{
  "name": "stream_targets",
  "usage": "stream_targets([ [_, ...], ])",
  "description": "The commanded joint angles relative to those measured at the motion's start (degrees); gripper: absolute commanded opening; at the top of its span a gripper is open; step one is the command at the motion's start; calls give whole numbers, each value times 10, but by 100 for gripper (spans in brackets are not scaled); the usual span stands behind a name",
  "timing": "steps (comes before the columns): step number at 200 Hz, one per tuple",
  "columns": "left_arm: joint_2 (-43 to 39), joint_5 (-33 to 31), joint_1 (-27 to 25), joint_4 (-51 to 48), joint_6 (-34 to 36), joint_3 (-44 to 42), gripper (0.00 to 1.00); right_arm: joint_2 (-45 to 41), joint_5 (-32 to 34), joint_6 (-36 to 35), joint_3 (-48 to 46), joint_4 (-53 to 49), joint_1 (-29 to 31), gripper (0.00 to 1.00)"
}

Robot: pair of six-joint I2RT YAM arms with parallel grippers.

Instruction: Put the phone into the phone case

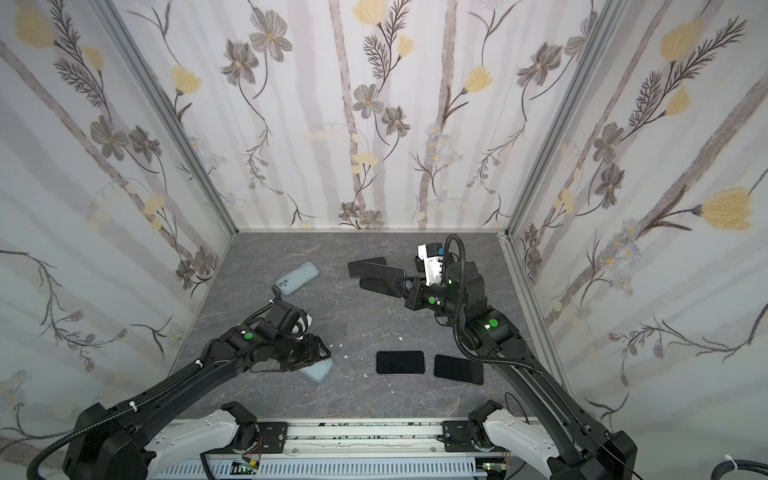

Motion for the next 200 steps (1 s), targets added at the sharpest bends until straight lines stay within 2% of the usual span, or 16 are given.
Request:
stream_targets([
  [1,24,-24,-24,59,-31,-18,59,-11,-1,-10,-12,33,1,0],
  [39,61,-66,-29,97,-25,-28,57,-22,-2,-8,-27,30,-1,0],
  [64,84,-63,-30,115,-18,-40,54,-29,1,-5,-30,24,-1,0],
  [87,93,-52,-31,131,-18,-50,48,-35,6,1,-36,23,0,0],
  [140,111,3,-32,246,-64,-77,48,-41,21,12,-53,22,-1,0],
  [200,174,-30,-28,302,-78,-41,48,-39,24,6,-49,15,-1,0],
])
